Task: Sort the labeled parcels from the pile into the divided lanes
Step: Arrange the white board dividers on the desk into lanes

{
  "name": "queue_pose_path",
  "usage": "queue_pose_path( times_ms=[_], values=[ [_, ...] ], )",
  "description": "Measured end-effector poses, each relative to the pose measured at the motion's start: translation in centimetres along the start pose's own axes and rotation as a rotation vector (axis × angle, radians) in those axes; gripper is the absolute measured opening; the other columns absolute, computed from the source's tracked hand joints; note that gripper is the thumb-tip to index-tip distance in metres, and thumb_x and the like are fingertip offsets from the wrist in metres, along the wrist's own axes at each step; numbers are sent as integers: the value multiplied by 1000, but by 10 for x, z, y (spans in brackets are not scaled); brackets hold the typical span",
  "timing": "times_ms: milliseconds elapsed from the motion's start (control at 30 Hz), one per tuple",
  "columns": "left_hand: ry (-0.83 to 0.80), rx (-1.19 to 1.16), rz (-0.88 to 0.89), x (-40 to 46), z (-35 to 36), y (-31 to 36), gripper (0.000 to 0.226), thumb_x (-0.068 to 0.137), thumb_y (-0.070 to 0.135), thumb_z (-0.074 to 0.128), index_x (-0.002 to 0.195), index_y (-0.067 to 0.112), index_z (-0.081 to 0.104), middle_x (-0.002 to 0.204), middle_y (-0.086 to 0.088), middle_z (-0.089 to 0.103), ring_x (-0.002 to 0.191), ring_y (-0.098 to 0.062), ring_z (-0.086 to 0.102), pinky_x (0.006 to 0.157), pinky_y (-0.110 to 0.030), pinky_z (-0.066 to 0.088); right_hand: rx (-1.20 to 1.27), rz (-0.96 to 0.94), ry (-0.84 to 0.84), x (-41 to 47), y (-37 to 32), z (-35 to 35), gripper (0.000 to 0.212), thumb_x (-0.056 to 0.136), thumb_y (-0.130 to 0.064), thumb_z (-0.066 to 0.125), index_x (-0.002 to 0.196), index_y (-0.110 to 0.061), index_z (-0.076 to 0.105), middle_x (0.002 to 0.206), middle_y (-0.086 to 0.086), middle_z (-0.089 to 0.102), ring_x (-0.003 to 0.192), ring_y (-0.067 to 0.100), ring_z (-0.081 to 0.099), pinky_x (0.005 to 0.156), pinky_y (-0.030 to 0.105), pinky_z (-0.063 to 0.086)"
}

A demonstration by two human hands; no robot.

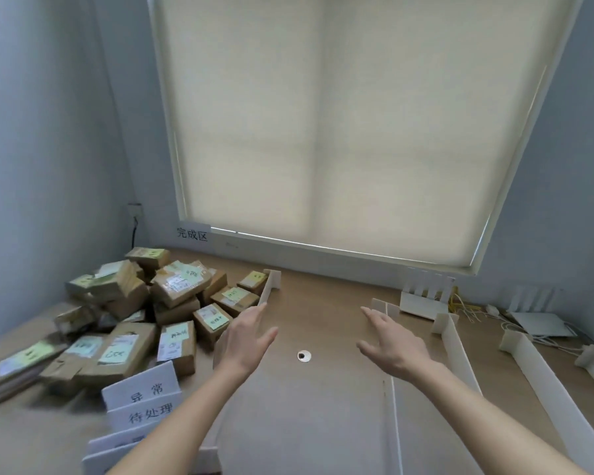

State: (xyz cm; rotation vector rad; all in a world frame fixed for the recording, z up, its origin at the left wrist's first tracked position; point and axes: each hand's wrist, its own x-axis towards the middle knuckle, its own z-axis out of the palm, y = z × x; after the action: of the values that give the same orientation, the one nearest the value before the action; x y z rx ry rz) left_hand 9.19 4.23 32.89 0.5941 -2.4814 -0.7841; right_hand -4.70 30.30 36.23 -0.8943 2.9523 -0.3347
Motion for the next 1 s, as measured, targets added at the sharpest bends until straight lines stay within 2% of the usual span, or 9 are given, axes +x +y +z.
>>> queue_pose_path(
  times_ms=[200,400,733,833,933,1000],
  values=[
    [67,-19,-70,-2,-90,-61,61,89,39,69,145,25,49,144,1,54,129,-20,51,100,-34,45,22,-84,9,4,-109,-7,75,96,-53,51,160,-42,11,167,-17,18,146,17,38,101,38,45],
    [59,-41,-130,11,-103,-113,62,92,37,67,149,24,44,145,2,52,133,-19,47,102,-34,42,34,-87,-33,34,-157,18,76,96,-53,51,160,-42,12,167,-15,19,145,20,40,102,39,45],
    [-113,26,-239,48,-4,-196,66,93,42,62,152,29,36,151,1,46,136,-22,44,105,-39,42,114,-25,-194,111,-142,139,78,93,-53,50,160,-39,14,166,-12,22,144,23,40,106,43,45],
    [-173,34,-277,52,35,-223,66,93,47,61,152,32,34,152,2,44,137,-22,44,105,-41,44,105,-10,-247,121,-129,181,74,96,-50,50,160,-37,16,163,-12,29,141,23,42,102,42,46],
    [-221,17,-307,54,72,-246,67,93,46,60,153,31,33,155,3,41,140,-20,40,109,-40,40,87,11,-283,129,-118,217,70,98,-47,49,159,-36,16,161,-13,29,135,23,48,96,40,48],
    [-257,6,-311,53,95,-261,68,94,45,60,154,32,31,157,4,38,142,-19,38,111,-41,38,98,33,-314,135,-111,242,71,99,-47,48,160,-36,14,163,-14,26,136,21,46,98,40,47]
  ],
)
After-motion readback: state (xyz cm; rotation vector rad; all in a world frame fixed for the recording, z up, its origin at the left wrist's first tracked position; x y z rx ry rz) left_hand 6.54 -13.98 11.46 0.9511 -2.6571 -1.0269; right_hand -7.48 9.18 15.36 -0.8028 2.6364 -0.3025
